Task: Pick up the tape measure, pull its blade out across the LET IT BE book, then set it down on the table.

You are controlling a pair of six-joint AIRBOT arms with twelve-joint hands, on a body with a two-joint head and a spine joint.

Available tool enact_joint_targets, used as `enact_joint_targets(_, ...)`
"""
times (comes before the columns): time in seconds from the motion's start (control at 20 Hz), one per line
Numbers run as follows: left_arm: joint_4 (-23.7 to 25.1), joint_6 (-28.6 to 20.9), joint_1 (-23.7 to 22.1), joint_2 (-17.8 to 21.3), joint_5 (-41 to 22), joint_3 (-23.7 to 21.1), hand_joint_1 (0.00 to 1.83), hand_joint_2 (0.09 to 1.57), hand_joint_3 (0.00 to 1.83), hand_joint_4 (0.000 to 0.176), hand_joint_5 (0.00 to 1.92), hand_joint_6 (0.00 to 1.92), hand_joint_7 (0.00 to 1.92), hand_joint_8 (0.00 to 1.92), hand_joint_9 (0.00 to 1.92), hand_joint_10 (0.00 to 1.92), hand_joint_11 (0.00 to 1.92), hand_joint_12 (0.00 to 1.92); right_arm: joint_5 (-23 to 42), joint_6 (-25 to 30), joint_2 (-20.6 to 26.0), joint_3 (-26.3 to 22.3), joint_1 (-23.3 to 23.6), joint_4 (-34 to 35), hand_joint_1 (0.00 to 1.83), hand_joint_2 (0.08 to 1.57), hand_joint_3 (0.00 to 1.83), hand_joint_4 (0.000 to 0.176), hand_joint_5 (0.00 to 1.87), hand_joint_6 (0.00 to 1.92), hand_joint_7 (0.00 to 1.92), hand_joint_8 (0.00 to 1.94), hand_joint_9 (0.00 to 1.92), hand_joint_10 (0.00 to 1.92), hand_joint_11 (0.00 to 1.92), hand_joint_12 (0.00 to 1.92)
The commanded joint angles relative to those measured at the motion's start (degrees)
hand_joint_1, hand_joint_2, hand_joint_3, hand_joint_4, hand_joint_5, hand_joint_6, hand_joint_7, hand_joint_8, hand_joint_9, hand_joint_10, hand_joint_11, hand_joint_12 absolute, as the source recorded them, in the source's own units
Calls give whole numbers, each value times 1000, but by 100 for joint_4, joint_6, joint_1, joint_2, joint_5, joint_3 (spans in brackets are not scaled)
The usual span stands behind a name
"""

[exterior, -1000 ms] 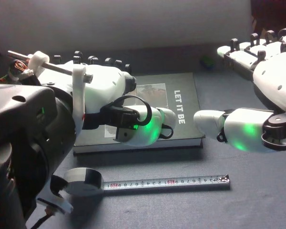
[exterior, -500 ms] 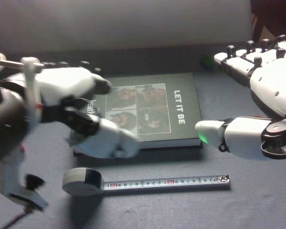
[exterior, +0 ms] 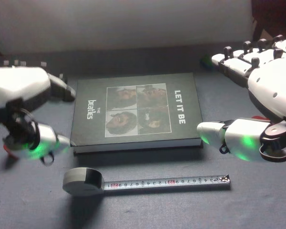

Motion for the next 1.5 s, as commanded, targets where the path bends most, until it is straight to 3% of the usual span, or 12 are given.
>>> enact_joint_targets(0.0, 325, -173, -22, 23, 230, -1, 1000, 1116, 0, 0, 459, 5, 469, 5, 415, 12, 54, 740, 138, 19, 30, -24, 52, -533, 151, 1109, 5, 55, 105, 4, 154, 5, 168, 0, 0, 989)
enact_joint_targets(0.2, 441, -1499, 372, -22, 802, 41, 1040, 1118, 0, 0, 471, 6, 516, 16, 443, 15, 93, 755, 122, 18, 30, -24, 48, -537, 187, 1107, 0, 52, 112, 1, 162, 1, 187, 2, 0, 1029)
enact_joint_targets(0.3, 953, -2821, 534, -33, 948, 16, 1043, 1119, 1, 0, 474, 6, 531, 18, 456, 17, 95, 754, 116, 18, 30, -24, 45, -537, 189, 1114, 3, 50, 122, 4, 170, 3, 204, 7, 29, 1059)
enact_joint_targets(0.4, 1166, -3578, 718, -32, 986, 5, 1061, 1122, 1, 0, 476, 4, 534, 12, 454, 11, 95, 751, 106, 18, 28, -24, 42, -537, 208, 1111, 0, 50, 126, 4, 178, 4, 209, 6, 8, 1059)
enact_joint_targets(0.5, 2006, -5206, 1143, -13, 868, -5, 1060, 1121, 1, 0, 477, 4, 536, 10, 448, 7, 97, 751, 95, 7, 28, -26, 31, -537, 214, 1110, 0, 50, 129, 2, 173, 1, 202, 1, 0, 986)
enact_joint_targets(0.6, 2690, -6427, 1474, -2, 793, 20, 1058, 1121, 0, 0, 478, 4, 538, 10, 451, 7, 101, 752, 87, 6, 28, -26, 28, -537, 214, 1110, 0, 50, 129, 2, 173, 0, 201, 1, 0, 978)
enact_joint_targets(0.65, 3065, -7129, 1856, 7, 723, 51, 1056, 1122, 1, 0, 477, 3, 550, 12, 465, 12, 113, 755, 83, 6, 28, -26, 32, -537, 188, 1125, 5, 49, 131, 1, 174, 0, 200, 0, 0, 959)
enact_joint_targets(0.9, 4413, -8633, 2393, -141, 216, 165, 1060, 1124, 1, 0, 470, 0, 538, 3, 463, 7, 102, 747, 77, 7, 28, -26, 34, -537, 176, 1134, 1, 48, 138, 1, 196, 2, 219, 3, 0, 999)
enact_joint_targets(1.05, 4970, -9361, 2718, -238, -246, 159, 1060, 1124, 1, 0, 467, 3, 523, 0, 453, 1, 101, 747, 72, 10, 28, -26, 33, -537, 176, 1134, 1, 46, 135, 0, 195, 1, 218, 1, 10, 1022)
enact_joint_targets(1.25, 5308, -9912, 3213, -322, -987, 44, 1066, 1128, 2, 0, 472, 3, 516, 0, 442, 0, 80, 740, 67, 14, 28, -26, 33, -537, 175, 1134, 1, 42, 130, 0, 190, 0, 230, 5, 16, 1032)
enact_joint_targets(1.45, 5693, -10089, 3500, -497, -1433, 59, 1064, 1132, 3, 0, 471, 2, 516, 1, 442, 0, 72, 739, 60, 16, 28, -26, 33, -537, 175, 1134, 0, 42, 135, 2, 198, 3, 231, 4, 3, 1029)
